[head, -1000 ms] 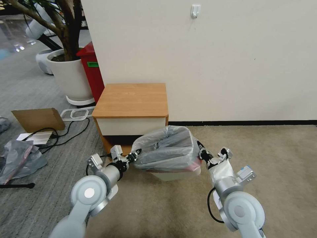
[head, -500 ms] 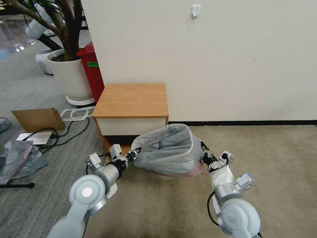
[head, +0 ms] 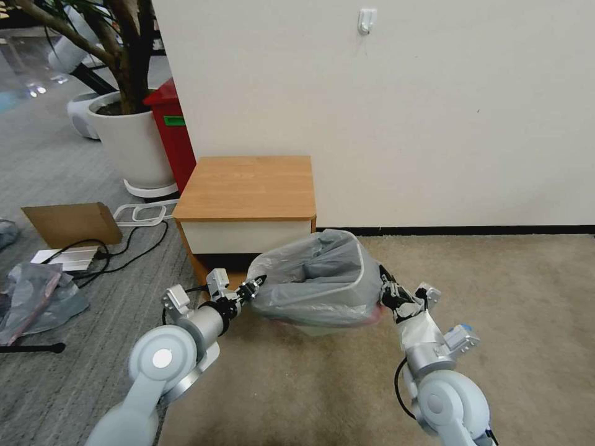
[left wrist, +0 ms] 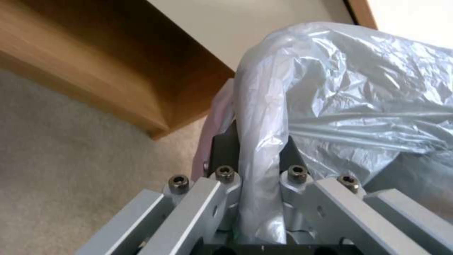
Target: Pick up the garbage bag from the table and place it over the trash can.
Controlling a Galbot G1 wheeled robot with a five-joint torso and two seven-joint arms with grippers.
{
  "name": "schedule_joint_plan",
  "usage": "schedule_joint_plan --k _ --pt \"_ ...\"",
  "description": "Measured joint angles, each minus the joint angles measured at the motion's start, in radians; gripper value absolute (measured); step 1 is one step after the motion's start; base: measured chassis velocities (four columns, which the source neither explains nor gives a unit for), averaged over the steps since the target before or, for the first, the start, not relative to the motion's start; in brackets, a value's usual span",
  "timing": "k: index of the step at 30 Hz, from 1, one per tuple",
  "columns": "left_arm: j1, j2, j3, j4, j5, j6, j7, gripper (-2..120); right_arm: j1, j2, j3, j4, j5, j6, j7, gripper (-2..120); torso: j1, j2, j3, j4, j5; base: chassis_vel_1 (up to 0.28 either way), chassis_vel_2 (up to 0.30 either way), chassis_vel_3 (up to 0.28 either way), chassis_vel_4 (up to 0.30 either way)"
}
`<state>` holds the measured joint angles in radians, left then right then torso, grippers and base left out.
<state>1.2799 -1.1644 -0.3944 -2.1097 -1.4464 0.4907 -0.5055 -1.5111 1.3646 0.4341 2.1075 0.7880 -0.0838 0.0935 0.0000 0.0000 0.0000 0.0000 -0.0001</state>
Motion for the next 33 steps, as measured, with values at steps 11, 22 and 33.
schedule_joint_plan --k 11,22,33 --pt "0.003 0.041 -0.015 0.067 0.165 0.002 0.051 5 -0.04 -0.046 0.088 0.175 0.22 -0.035 0.0 61 0.0 0.0 0.0 -0.0002 0.0003 0.0 0.0 0.0 0.0" --pt "0.023 0.116 0.082 -0.041 0.558 0.027 0.079 5 0.325 -0.418 -0.166 0.242 0.036 -0.305 -0.16 67 0.0 0.0 0.0 0.0001 0.0 0.0 0.0 0.0 0.0" --pt "0.093 0.155 0.076 -0.093 0.772 -0.02 0.163 5 0.812 -0.451 -0.739 0.1 -0.302 -0.6 -0.218 30 0.0 0.0 0.0 0.0001 0.0 0.0 0.0 0.0 0.0"
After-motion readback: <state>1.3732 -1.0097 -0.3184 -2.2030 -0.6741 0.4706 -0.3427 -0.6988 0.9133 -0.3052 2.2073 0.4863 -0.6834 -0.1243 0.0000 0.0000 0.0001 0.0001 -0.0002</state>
